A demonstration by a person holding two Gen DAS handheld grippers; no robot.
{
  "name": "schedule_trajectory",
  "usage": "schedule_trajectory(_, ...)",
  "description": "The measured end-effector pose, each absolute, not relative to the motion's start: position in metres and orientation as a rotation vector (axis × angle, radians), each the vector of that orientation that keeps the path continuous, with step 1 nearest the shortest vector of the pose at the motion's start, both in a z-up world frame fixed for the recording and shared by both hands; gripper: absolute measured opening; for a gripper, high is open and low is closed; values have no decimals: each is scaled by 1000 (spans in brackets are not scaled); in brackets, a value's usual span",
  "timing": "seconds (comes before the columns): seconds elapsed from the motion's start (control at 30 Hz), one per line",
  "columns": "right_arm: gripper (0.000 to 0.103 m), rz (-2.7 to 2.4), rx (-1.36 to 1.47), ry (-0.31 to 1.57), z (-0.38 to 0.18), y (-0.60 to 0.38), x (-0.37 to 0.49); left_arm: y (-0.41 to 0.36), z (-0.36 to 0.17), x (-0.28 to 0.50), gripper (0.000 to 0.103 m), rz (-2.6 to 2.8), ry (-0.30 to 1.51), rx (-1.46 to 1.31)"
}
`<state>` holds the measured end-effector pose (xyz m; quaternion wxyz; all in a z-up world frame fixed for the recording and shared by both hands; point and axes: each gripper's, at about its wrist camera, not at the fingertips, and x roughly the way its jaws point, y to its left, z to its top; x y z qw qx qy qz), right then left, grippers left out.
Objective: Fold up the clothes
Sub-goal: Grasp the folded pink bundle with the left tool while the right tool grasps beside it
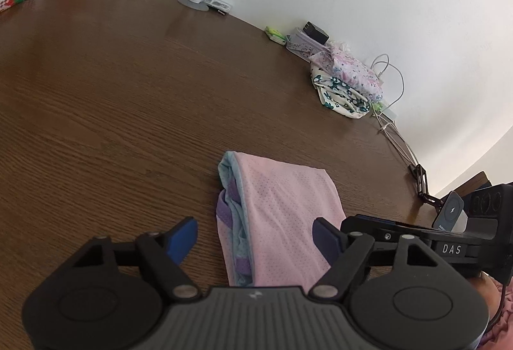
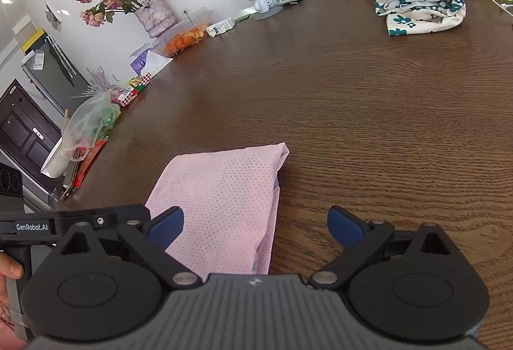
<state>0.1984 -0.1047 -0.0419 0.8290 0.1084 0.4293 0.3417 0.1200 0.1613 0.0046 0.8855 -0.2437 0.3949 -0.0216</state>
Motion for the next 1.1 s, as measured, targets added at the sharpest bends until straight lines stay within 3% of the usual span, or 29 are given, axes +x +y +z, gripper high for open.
schedule_trajectory(0.13,93,756,211,908,-42,-99,205,160,-1,130,70,-46,834,-489)
schedule_trajectory(0.27,70,795,204,913,-42,-95,208,158,-2,138,61,-60,840,-456)
schedule_trajectory(0.47,69,860,218,939,-43,-88,215,159,-3,148,53,-98,860,-454)
schedule_trajectory(0.6,65,890,234,958,-44,-86,219,164,-6,152,40,-124,867,-471)
schedule_trajectory(0.63,58,887,247,958,-45,-87,220,165,-7,152,34,-129,867,-481)
schedule_trajectory(0.73,37,893,293,970,-51,-90,220,171,-11,152,30,-148,862,-520)
schedule_trajectory(0.9,26,900,335,994,-58,-92,223,175,-19,150,21,-188,841,-570)
schedule_trajectory(0.97,15,901,349,1003,-60,-92,224,177,-23,150,18,-211,832,-597)
schedule_trajectory(1.1,12,900,362,996,-59,-92,223,187,-33,147,14,-220,811,-699)
